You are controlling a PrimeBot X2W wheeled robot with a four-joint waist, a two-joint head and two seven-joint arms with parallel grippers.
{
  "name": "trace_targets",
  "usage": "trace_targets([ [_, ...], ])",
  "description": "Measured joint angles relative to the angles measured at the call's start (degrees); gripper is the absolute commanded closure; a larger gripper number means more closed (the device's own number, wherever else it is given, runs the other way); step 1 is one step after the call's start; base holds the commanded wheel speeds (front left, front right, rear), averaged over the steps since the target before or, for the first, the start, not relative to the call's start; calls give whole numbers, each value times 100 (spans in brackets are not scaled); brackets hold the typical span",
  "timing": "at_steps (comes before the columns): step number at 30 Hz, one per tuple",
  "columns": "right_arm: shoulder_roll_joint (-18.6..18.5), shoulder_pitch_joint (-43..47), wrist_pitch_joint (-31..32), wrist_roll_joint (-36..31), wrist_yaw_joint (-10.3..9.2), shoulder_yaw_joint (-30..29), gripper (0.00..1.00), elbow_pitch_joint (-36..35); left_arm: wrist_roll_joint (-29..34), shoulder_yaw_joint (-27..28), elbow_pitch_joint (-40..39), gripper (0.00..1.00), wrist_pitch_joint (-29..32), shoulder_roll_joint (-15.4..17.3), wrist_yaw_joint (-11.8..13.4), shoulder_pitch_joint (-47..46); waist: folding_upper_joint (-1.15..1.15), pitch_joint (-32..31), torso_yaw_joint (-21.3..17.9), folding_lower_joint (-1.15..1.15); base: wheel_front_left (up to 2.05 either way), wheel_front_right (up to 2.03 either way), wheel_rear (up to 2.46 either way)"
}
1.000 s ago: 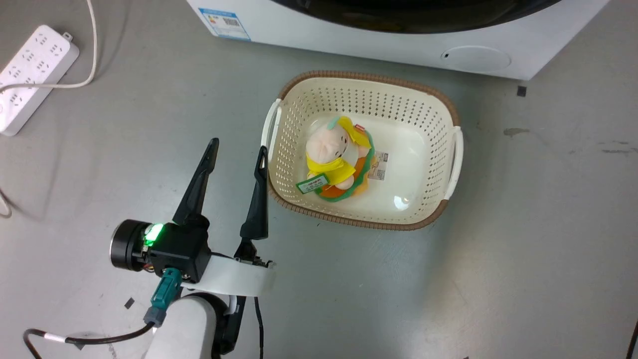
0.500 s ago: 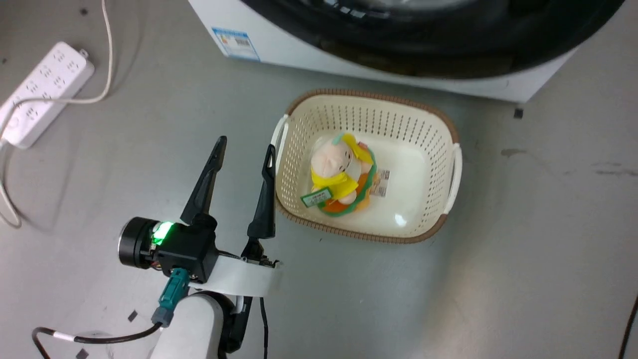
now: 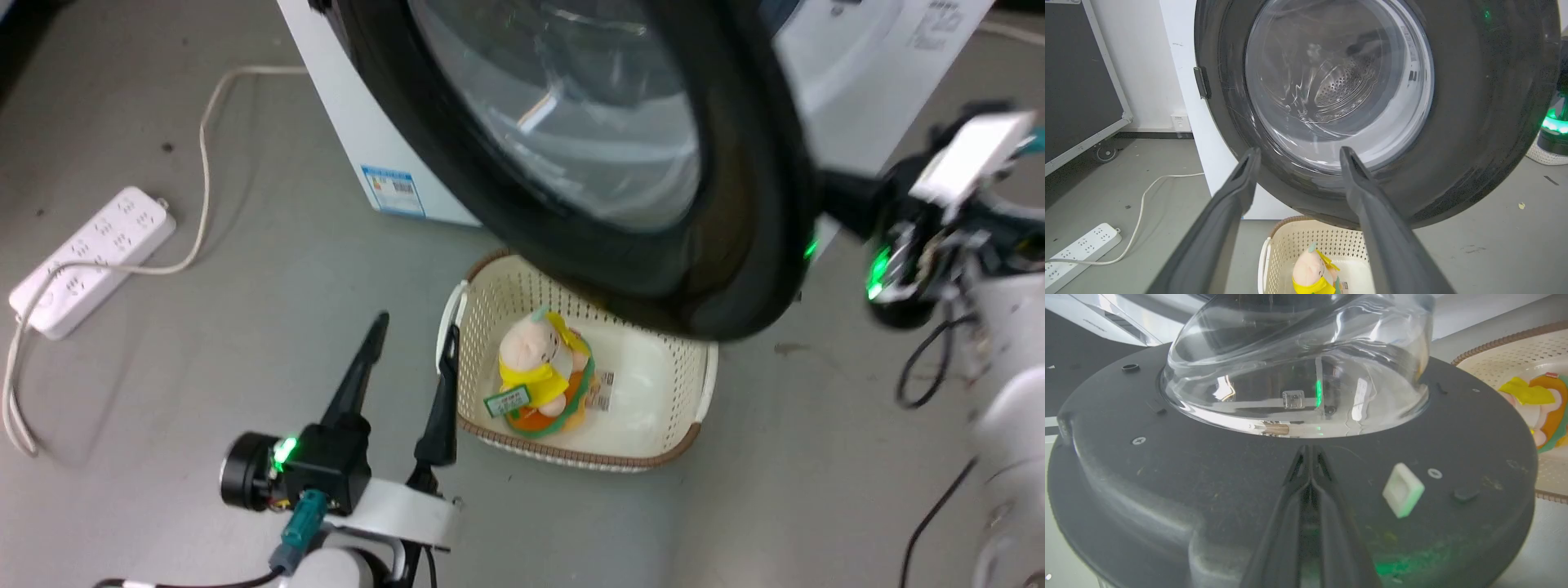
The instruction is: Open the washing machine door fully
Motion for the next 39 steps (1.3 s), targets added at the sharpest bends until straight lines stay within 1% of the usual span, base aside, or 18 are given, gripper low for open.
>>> trace_targets([
  [5,397,750,414,138,0,132,100,-601,-46,-60,111,0,0,0,-35,217,0,-350,-2,0,0,0,0],
  [10,527,1477,815,279,1,453,100,-1178,-54,-112,147,0,0,-1,-38,371,0,-618,51,0,0,0,0],
  [12,515,1731,938,676,0,755,100,-1339,-53,-151,176,0,0,-2,-48,419,0,-693,99,0,0,0,0],
  [14,497,1957,929,1141,0,1225,100,-1513,-53,-175,198,0,0,-2,-73,442,0,-759,157,1,0,0,0],
  [18,533,2382,625,1927,0,2282,100,-1904,-54,-209,200,0,0,-2,-73,556,0,-870,268,1,0,0,0],
  [21,563,2608,245,2263,0,2938,100,-2158,-54,-237,199,0,0,-3,-73,605,0,-922,328,0,0,0,0],
  [23,577,2677,4,2370,0,3190,100,-2241,-54,-237,199,0,0,-3,-70,646,0,-957,356,1,0,0,0],
  [26,580,2691,-357,2393,0,3275,100,-2248,-54,-178,192,0,0,-3,-63,653,0,-1010,369,1,0,0,0],
  [27,577,2691,-516,2335,0,3259,64,-2243,-54,-148,192,0,0,-3,-62,655,0,-1030,361,1,0,0,0],
  [28,561,2691,-647,2271,0,3248,0,-2246,-53,-119,193,0,0,-2,-58,661,0,-1051,347,1,0,0,0],
  [30,477,2693,-871,2152,0,3214,0,-2286,-49,-62,191,0,0,-3,-56,694,0,-1095,302,1,0,0,0],
  [33,219,2817,-1350,1846,0,3100,0,-2555,-34,49,191,0,0,-3,-56,769,0,-1183,217,1,0,0,0],
  [36,-115,3083,-2082,1332,0,2987,0,-3033,-34,178,189,0,0,-3,-62,792,0,-1270,91,2,0,0,0],
  [39,-413,3418,-2962,745,0,2861,0,-3562,-34,308,182,0,0,-2,-73,842,0,-1360,-65,1,0,0,0],
])
